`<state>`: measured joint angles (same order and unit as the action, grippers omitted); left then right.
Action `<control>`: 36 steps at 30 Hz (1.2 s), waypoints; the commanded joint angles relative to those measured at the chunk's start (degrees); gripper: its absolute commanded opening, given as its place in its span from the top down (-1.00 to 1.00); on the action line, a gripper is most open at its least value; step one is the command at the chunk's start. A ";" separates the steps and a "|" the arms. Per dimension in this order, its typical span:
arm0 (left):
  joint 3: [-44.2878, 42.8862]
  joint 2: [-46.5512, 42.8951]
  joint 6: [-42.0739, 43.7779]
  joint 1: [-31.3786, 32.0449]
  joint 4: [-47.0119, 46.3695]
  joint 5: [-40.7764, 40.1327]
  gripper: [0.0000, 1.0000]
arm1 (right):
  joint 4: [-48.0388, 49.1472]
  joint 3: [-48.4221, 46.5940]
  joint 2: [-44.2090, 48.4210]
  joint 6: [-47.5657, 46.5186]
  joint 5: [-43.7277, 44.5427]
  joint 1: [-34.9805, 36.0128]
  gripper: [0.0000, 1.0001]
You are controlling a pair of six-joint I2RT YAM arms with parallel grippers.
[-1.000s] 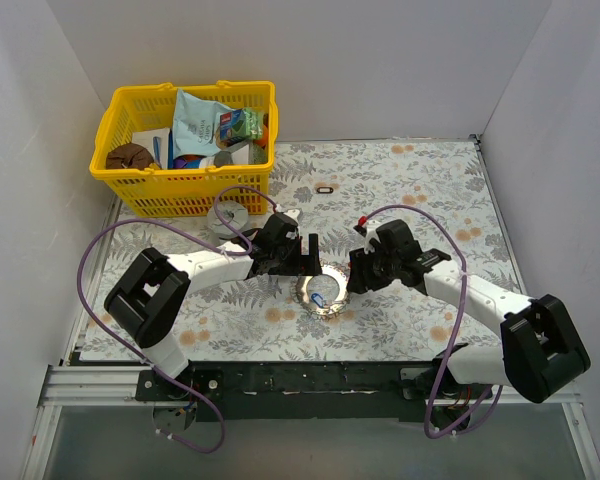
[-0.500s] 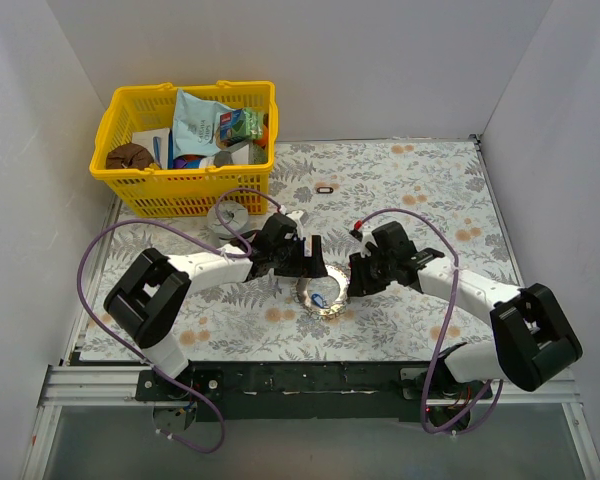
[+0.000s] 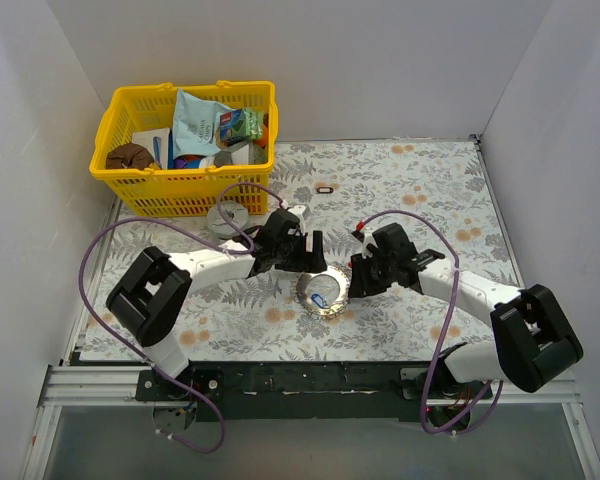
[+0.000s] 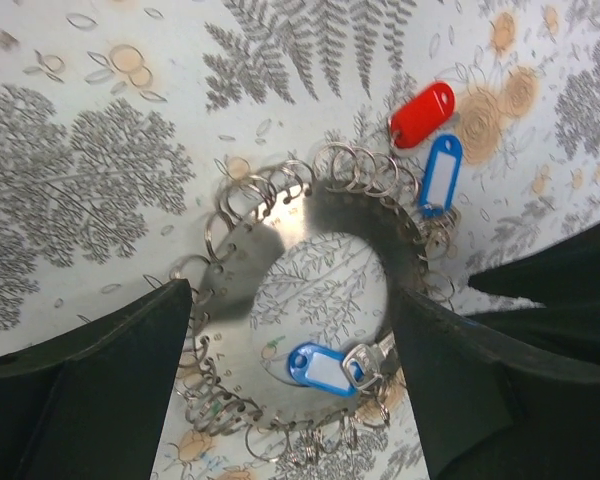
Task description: Put the keys on the keyring
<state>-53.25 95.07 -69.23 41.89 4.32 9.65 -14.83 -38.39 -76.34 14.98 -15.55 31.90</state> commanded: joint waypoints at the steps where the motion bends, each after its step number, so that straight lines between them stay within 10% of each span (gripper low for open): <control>1: -5.10 1.96 3.22 1.00 5.87 -8.94 -0.58 | 2.34 2.18 1.89 3.73 -0.18 -0.08 0.23; 11: -7.65 6.62 5.86 2.76 10.89 -17.83 -0.43 | 7.09 6.75 3.13 9.36 -2.47 -0.17 0.06; 36: -2.03 6.80 -3.09 3.64 11.23 -17.91 0.81 | 10.43 5.00 -1.44 6.90 4.04 -1.93 0.73</control>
<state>-57.78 102.10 -69.23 45.04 10.20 -7.22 -5.85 -30.57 -76.25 23.62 -13.32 30.74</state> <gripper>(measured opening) 0.130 0.140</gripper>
